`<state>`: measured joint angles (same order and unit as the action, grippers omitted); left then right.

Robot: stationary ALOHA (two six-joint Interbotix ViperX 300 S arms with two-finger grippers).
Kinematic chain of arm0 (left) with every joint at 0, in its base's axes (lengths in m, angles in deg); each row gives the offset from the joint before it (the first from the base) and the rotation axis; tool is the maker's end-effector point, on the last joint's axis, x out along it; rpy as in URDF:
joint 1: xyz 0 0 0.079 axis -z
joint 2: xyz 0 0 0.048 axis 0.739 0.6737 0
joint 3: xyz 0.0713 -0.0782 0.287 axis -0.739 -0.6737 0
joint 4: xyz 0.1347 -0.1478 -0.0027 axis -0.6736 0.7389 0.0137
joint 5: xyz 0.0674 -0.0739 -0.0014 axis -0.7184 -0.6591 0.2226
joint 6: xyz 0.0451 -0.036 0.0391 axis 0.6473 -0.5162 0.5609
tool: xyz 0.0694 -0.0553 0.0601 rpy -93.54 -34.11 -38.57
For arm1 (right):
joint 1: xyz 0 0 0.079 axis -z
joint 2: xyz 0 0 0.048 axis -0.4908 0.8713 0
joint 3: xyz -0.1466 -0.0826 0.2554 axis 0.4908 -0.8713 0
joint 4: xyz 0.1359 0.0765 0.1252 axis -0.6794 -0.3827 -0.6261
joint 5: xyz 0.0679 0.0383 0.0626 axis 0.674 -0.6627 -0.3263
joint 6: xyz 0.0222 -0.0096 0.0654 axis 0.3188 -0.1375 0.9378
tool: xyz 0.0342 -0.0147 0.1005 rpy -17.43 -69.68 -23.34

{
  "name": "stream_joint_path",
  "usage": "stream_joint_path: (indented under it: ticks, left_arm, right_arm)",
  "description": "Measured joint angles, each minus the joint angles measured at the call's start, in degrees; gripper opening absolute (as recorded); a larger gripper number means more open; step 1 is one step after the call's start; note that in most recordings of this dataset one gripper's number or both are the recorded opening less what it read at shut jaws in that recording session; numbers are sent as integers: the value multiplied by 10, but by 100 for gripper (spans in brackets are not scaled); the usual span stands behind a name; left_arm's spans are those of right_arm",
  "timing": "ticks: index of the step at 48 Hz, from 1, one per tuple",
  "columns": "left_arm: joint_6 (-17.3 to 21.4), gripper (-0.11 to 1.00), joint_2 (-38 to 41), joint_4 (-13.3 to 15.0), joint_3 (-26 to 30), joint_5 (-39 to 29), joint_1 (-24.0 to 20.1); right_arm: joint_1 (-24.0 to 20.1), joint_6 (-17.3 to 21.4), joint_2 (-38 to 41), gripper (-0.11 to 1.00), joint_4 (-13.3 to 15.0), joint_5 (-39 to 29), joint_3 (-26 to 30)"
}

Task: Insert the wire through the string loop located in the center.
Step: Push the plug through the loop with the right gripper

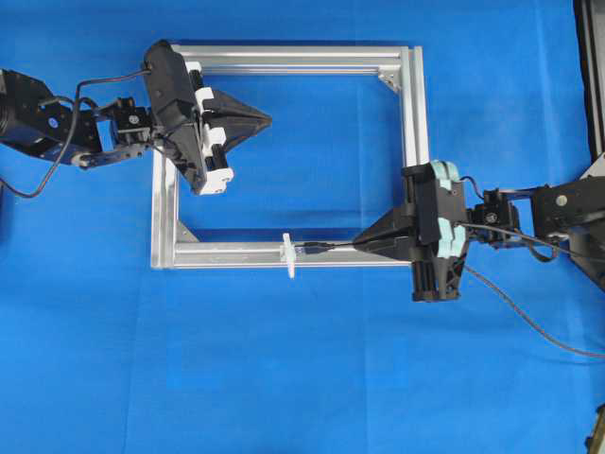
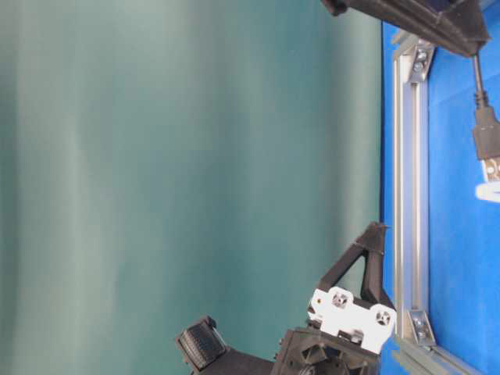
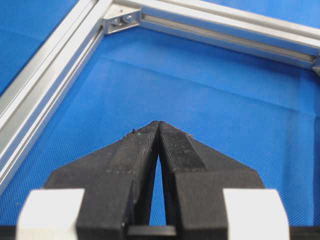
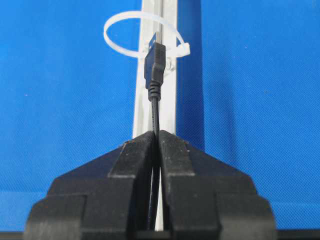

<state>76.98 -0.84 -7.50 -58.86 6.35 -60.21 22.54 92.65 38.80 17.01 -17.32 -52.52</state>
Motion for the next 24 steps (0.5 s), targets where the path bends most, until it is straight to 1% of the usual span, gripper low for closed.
stream_joint_path:
  ticks: [11, 24]
  left_arm:
    - [0, 0, 0, 1, 0, 1, 1]
    - [0, 0, 1, 0, 0, 0, 3]
  right_arm:
    - [0, 0, 37, -2, -1, 5, 33]
    - [0, -1, 96, -2, -1, 14, 94]
